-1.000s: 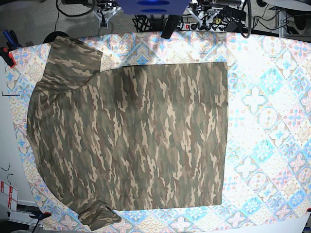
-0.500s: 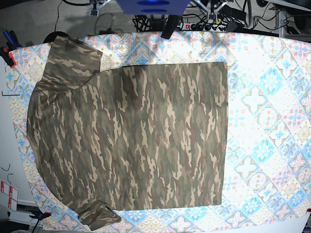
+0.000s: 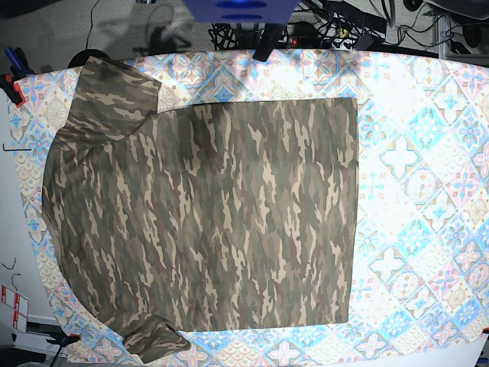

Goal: Fold the T-shirt properly

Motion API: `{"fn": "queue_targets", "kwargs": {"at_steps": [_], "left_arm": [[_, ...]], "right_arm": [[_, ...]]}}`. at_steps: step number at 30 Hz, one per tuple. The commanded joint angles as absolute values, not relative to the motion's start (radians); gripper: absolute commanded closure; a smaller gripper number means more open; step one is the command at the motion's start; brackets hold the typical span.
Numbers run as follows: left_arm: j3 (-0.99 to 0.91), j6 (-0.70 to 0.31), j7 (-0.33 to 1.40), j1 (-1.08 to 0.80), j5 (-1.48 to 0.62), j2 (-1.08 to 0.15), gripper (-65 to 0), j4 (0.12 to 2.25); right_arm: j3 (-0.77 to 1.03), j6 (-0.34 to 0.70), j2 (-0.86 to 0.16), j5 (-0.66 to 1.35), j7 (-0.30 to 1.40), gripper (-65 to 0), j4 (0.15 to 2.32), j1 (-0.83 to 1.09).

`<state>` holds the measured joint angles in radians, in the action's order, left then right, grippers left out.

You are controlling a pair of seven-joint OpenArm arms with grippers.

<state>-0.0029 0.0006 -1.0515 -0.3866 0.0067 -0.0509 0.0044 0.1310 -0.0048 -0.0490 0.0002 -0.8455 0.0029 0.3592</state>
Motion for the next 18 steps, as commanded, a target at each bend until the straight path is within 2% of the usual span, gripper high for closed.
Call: {"fn": "queue_targets", "kwargs": {"at_steps": [1,4,13,16,18], "left_arm": [[-0.001,0.004,-1.121,-0.410,0.007,-0.053,0.0,0.002],[-0.001,0.004,-1.256,-0.447,0.007,-0.050,0.0,0.002],[-0.002,0.004,-1.254,-0.460,0.005,-0.025,0.0,0.012],[-0.002,0.004,-1.254,-0.484,0.005,-0.002,0.0,0.082],[-0.001,0.004,-1.254,-0.538,0.005,0.001,0.0,0.202]], "right_arm": [[0.130,-0.007,-0.051,-0.002,-0.894,0.0,0.000,0.390],[0.130,-0.007,-0.051,-0.002,-1.006,0.0,0.000,0.423],[0.128,-0.007,-0.050,-0.002,-1.268,0.0,0.000,0.486],[0.128,-0.007,-0.050,-0.004,-1.302,0.0,0.000,0.499],[0.128,-0.007,-0.050,-0.004,-1.302,0.0,0.000,0.503]]}}
